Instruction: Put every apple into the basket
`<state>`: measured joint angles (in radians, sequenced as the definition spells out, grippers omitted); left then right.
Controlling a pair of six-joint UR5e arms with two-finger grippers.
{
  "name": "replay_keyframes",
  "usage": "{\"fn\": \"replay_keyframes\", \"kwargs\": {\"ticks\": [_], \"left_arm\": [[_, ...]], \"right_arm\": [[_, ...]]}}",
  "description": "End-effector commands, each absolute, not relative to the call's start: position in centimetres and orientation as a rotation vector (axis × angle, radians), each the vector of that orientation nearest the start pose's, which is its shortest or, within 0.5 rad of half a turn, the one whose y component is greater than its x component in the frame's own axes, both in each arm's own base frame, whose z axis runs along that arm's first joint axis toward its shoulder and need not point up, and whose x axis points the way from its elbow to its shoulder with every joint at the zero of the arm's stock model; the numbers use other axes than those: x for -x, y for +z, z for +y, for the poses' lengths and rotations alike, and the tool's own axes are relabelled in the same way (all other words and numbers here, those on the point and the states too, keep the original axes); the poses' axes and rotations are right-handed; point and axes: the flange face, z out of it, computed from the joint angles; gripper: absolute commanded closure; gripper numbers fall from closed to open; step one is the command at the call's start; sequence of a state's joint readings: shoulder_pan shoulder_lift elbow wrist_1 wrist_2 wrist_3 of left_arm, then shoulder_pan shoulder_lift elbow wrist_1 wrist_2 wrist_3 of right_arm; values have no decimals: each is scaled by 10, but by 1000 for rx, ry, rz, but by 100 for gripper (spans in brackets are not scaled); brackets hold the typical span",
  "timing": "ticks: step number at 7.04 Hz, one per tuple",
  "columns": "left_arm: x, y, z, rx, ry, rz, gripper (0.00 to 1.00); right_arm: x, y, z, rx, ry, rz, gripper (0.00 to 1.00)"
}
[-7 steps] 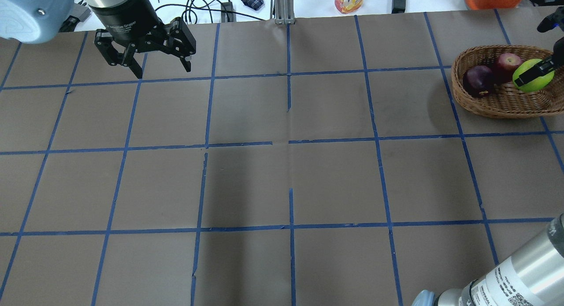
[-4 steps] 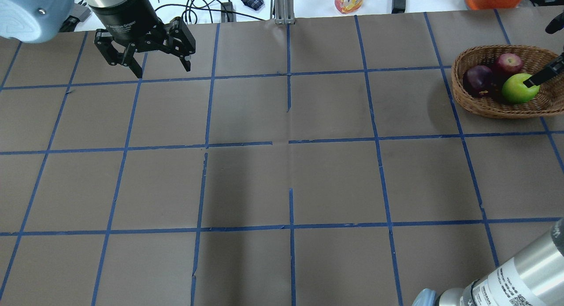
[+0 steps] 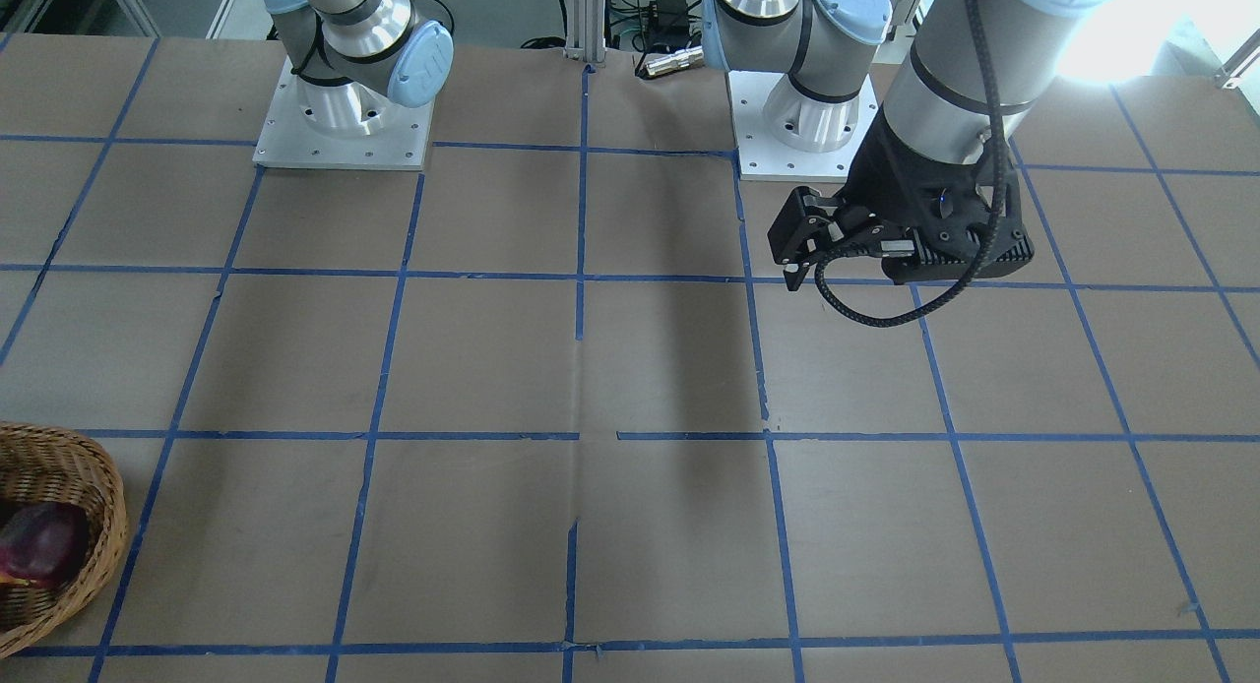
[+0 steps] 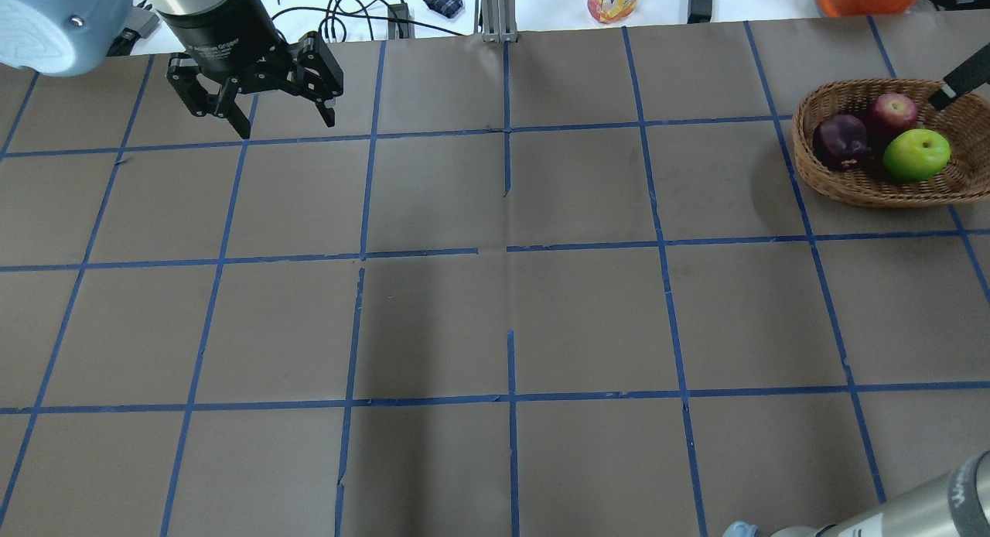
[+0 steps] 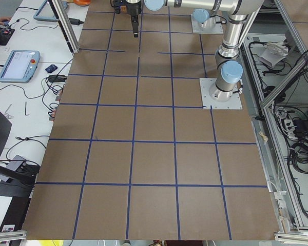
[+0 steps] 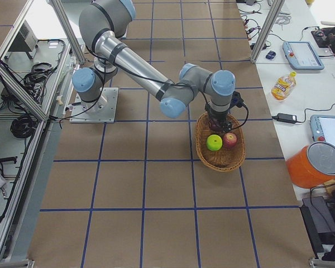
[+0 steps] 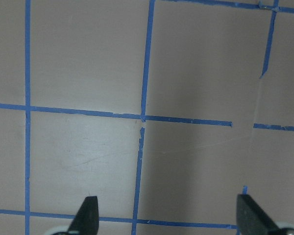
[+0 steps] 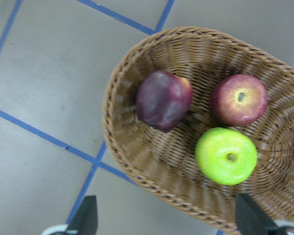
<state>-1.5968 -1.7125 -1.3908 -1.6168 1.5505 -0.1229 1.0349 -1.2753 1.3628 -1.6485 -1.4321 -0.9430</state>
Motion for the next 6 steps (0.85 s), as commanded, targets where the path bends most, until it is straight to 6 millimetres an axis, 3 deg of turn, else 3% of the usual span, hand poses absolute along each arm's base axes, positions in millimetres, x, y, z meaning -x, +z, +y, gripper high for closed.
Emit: {"fn": "replay_keyframes", "kwargs": {"ticks": [1,4,6], "left_arm": [[148,502,-547,158,5,3157,0],[146,506,-547,155,-7,3160,0],[145,502,-548,150,2,3158,0]], "right_arm": [[60,493,-558,418,75,2996,0],[-81,515,-533,302,108,3097,0],[-150,518,-522,163,68,3145,0]]}}
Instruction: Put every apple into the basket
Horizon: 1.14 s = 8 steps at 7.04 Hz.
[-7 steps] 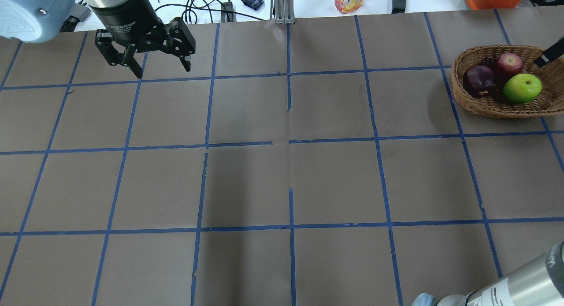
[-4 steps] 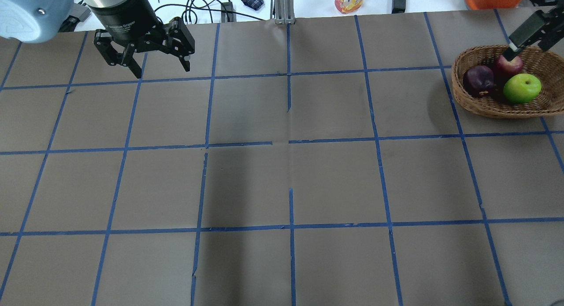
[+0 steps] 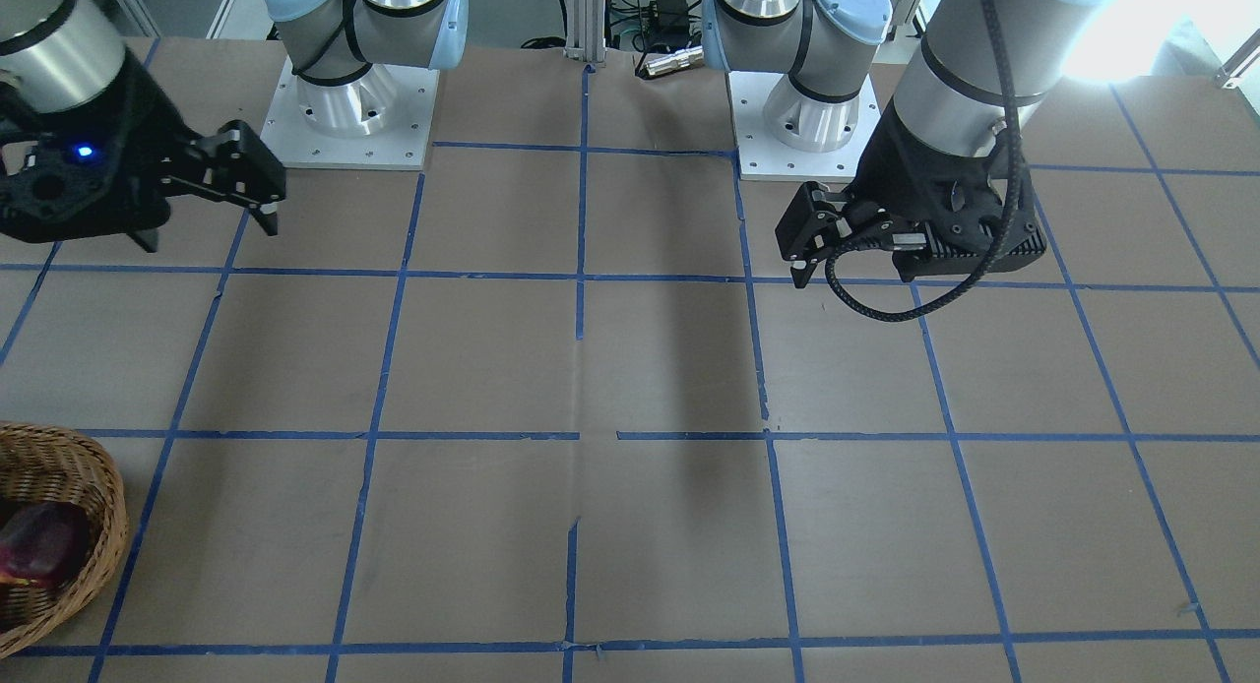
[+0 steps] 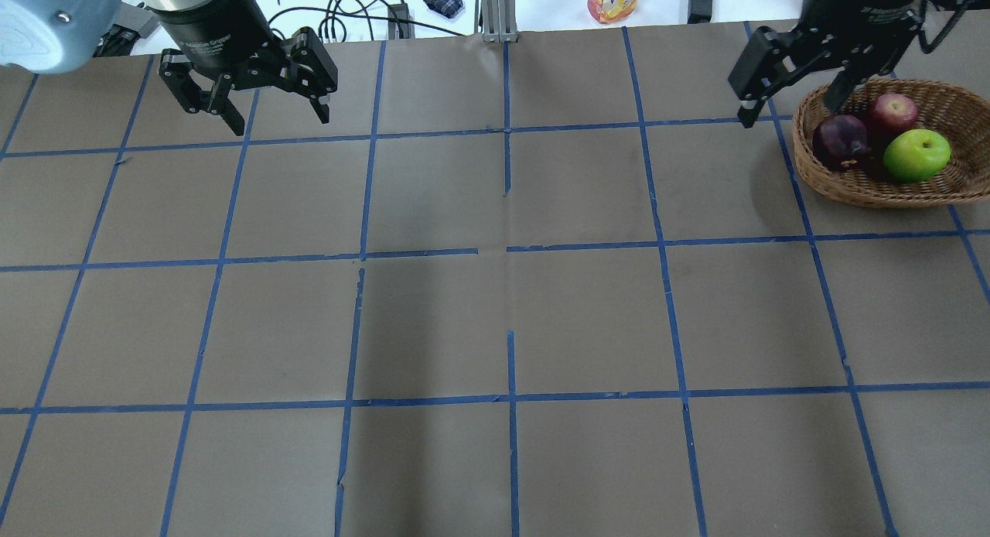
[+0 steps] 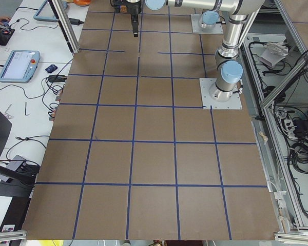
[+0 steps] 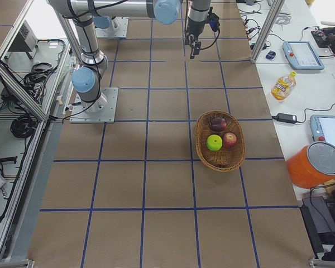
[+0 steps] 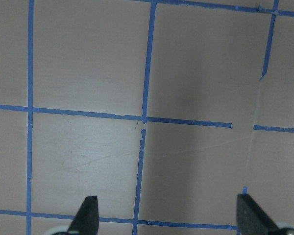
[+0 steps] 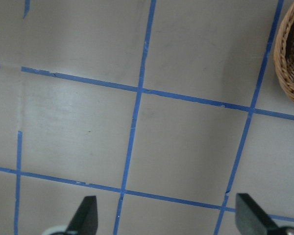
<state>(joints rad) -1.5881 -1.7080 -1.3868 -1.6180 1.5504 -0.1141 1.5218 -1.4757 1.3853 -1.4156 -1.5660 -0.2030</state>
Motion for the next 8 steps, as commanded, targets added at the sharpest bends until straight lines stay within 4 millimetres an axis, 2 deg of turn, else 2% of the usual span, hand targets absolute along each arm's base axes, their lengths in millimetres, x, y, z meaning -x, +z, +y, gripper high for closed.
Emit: {"fn": "replay_keyframes", "kwargs": {"ticks": [1,8], "left_arm": [[145,502,-548,150,2,3158,0],[145,502,-548,150,2,3158,0]], "right_arm": [[-165,519,-523,121,-16,3148,0],[-170,513,-523,150,-10,3149,0]]}}
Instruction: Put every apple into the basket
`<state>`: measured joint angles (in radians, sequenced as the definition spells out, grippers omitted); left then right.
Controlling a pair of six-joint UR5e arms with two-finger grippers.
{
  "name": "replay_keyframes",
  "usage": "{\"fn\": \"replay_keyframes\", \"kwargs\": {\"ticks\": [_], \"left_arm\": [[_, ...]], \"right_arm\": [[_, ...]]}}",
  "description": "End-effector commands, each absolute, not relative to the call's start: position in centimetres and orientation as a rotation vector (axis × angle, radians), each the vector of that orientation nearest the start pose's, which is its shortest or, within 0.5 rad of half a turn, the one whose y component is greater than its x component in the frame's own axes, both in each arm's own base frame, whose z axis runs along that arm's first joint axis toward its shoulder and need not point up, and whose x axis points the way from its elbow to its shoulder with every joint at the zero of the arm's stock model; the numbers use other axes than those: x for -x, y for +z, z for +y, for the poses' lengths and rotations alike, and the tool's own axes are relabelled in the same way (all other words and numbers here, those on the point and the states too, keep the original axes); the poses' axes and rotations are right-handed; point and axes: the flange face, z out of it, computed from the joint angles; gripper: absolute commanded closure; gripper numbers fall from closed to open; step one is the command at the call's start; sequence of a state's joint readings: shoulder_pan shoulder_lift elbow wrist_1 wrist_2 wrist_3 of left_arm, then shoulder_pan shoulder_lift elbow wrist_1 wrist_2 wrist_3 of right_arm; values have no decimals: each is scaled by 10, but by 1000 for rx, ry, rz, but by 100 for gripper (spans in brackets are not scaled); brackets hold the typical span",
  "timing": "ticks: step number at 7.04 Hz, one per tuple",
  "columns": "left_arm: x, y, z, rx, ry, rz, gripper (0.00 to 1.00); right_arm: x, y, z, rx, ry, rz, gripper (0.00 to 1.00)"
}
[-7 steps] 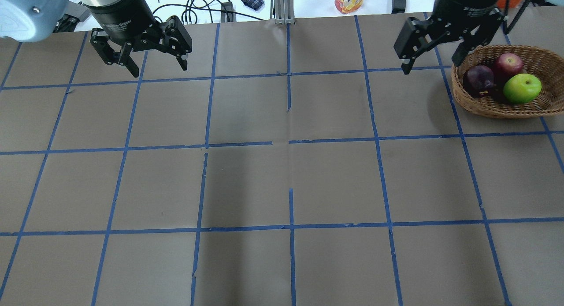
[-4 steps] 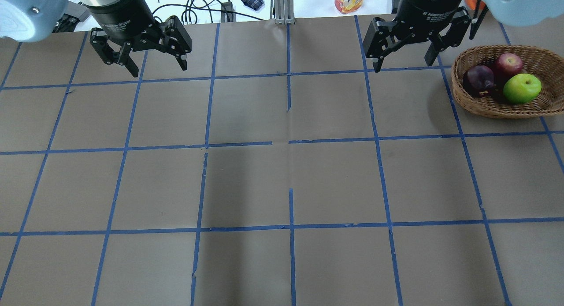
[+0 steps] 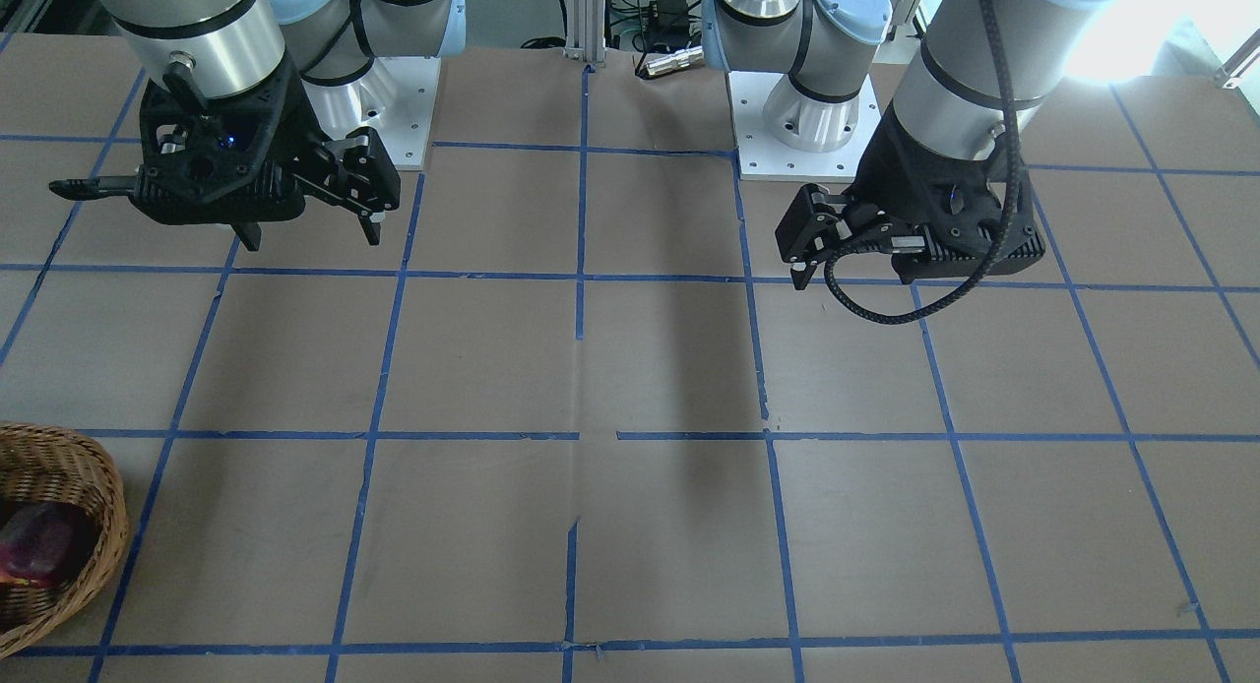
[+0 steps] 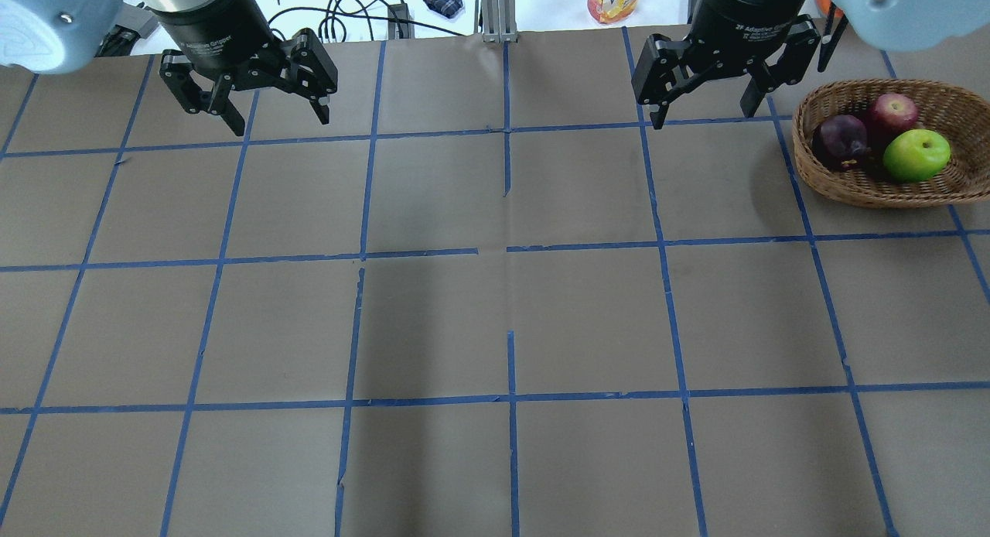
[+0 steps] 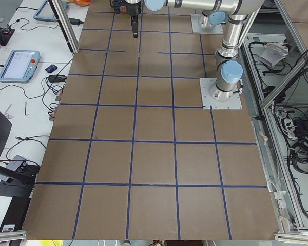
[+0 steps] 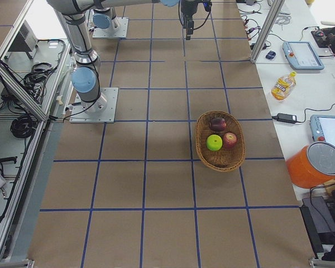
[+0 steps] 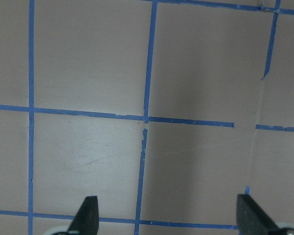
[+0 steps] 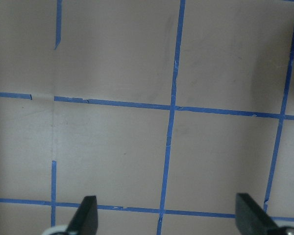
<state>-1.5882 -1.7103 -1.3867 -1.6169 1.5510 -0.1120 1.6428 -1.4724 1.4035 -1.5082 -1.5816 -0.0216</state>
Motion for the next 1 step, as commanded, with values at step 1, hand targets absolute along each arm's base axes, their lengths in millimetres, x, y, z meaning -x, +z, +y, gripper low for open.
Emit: {"fn": "replay_keyframes", "kwargs": {"ticks": [1], "left_arm": [[145,501,-548,148,4,3158,0]], "right_arm": [[-170,511,-523,152,-3,3150,0]]}}
